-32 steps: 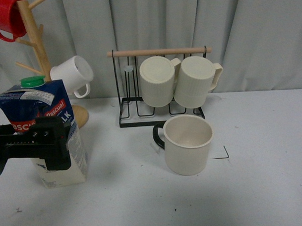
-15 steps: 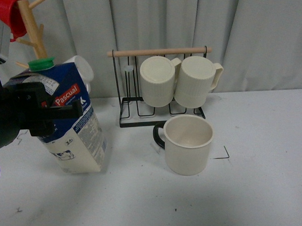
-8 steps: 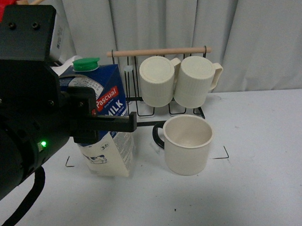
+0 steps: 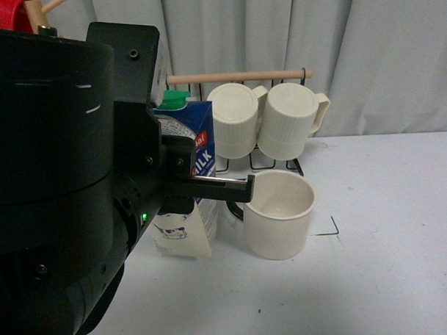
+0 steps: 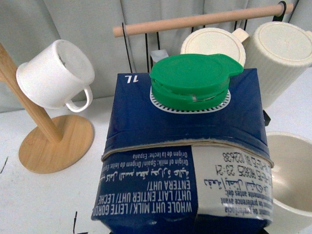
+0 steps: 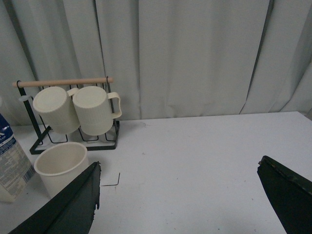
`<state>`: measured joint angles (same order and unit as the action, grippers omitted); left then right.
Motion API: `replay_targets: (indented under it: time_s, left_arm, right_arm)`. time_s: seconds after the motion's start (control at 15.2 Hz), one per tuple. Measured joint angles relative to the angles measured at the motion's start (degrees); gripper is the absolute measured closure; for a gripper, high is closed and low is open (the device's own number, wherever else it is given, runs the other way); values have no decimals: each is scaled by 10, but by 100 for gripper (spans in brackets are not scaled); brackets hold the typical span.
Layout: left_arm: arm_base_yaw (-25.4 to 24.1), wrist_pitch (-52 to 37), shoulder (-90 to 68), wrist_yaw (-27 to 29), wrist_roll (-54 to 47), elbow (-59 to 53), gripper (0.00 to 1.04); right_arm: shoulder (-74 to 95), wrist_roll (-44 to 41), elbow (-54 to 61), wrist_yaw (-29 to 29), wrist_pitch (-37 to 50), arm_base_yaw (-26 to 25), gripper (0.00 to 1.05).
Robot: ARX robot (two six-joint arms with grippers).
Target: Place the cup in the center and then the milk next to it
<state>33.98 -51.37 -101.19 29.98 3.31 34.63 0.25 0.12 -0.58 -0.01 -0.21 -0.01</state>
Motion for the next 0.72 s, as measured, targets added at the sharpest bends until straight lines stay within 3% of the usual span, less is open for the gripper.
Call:
replay_targets:
  time_s: [0.59, 0.72]
  left_arm:
    - [19, -36, -46, 23, -31, 10, 89]
    - [23, -30, -46, 18, -33, 12, 65]
  right_arm:
    - [0, 0, 0, 0, 0, 0, 6]
    - [0, 0, 0, 0, 0, 0, 6]
